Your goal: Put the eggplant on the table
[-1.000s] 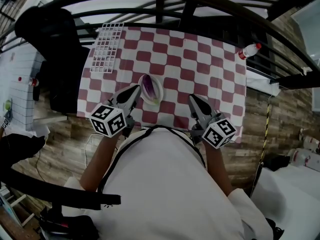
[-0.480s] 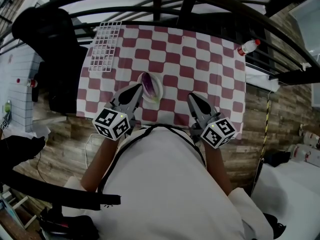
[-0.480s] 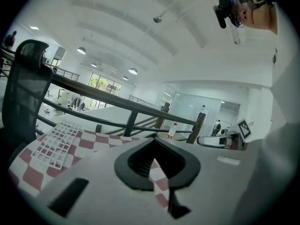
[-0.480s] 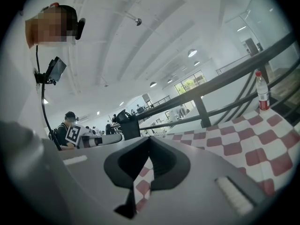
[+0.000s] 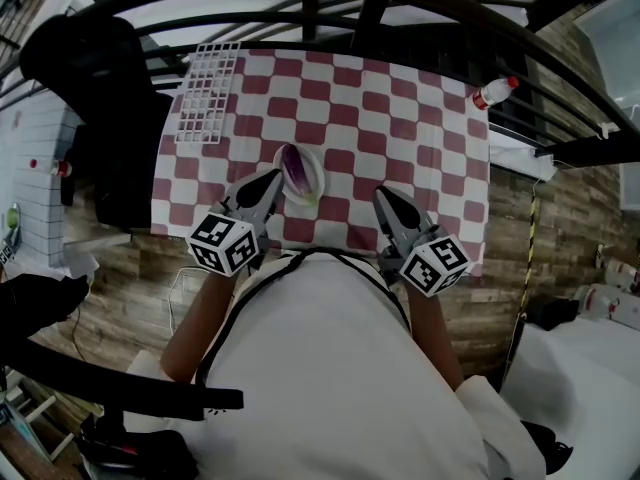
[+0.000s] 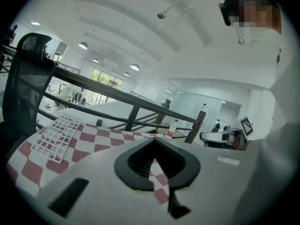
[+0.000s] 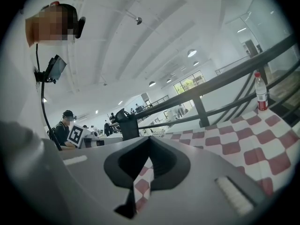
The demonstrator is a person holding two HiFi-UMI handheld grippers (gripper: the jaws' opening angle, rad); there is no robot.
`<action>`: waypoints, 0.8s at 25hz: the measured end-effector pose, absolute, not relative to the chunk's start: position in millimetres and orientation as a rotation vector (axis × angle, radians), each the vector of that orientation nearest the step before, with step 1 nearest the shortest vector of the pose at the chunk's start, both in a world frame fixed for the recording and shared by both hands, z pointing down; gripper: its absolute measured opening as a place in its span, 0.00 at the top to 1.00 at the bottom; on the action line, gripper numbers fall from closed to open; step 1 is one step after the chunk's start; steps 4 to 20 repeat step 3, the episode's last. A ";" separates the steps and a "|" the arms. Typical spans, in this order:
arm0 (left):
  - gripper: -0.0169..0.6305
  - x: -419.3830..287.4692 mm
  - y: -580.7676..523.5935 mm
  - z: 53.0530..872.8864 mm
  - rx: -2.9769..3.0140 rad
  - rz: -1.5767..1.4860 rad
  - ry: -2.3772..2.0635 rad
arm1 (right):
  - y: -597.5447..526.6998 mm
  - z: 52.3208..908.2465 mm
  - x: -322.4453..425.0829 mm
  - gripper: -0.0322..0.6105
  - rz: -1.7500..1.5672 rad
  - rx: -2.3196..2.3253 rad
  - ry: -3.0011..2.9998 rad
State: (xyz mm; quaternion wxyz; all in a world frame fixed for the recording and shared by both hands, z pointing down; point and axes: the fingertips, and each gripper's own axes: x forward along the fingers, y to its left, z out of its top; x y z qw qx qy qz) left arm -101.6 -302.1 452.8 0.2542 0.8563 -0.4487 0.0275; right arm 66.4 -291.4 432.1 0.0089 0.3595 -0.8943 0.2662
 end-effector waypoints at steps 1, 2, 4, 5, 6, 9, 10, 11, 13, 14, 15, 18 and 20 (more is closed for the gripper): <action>0.96 -101.6 -302.3 453.9 2.325 0.078 -1.214 | -291.6 432.2 66.6 0.94 0.833 1.126 -2.793; 0.96 -101.5 -302.4 455.1 2.324 0.082 -1.210 | -291.8 432.2 66.9 0.94 0.833 1.129 -2.792; 0.96 -101.3 -302.6 456.3 2.322 0.087 -1.206 | -292.0 432.1 67.2 0.94 0.834 1.131 -2.791; 0.96 -101.3 -302.6 456.3 2.322 0.087 -1.206 | -292.0 432.1 67.2 0.94 0.834 1.131 -2.791; 0.96 -101.3 -302.6 456.3 2.322 0.087 -1.206 | -292.0 432.1 67.2 0.94 0.834 1.131 -2.791; 0.96 -101.3 -302.6 456.3 2.322 0.087 -1.206 | -292.0 432.1 67.2 0.94 0.834 1.131 -2.791; 0.96 -101.3 -302.6 456.3 2.322 0.087 -1.206 | -292.0 432.1 67.2 0.94 0.834 1.131 -2.791; 0.96 -101.3 -302.6 456.3 2.322 0.087 -1.206 | -292.0 432.1 67.2 0.94 0.834 1.131 -2.791; 0.96 -101.3 -302.6 456.3 2.322 0.087 -1.206 | -292.0 432.1 67.2 0.94 0.834 1.131 -2.791; 0.96 -101.3 -302.6 456.3 2.322 0.087 -1.206 | -292.0 432.1 67.2 0.94 0.834 1.131 -2.791; 0.96 -101.3 -302.6 456.3 2.322 0.087 -1.206 | -292.0 432.1 67.2 0.94 0.834 1.131 -2.791; 0.96 -101.3 -302.6 456.3 2.322 0.087 -1.206 | -292.0 432.1 67.2 0.94 0.834 1.131 -2.791; 0.96 -101.3 -302.6 456.3 2.322 0.087 -1.206 | -292.0 432.1 67.2 0.94 0.834 1.131 -2.791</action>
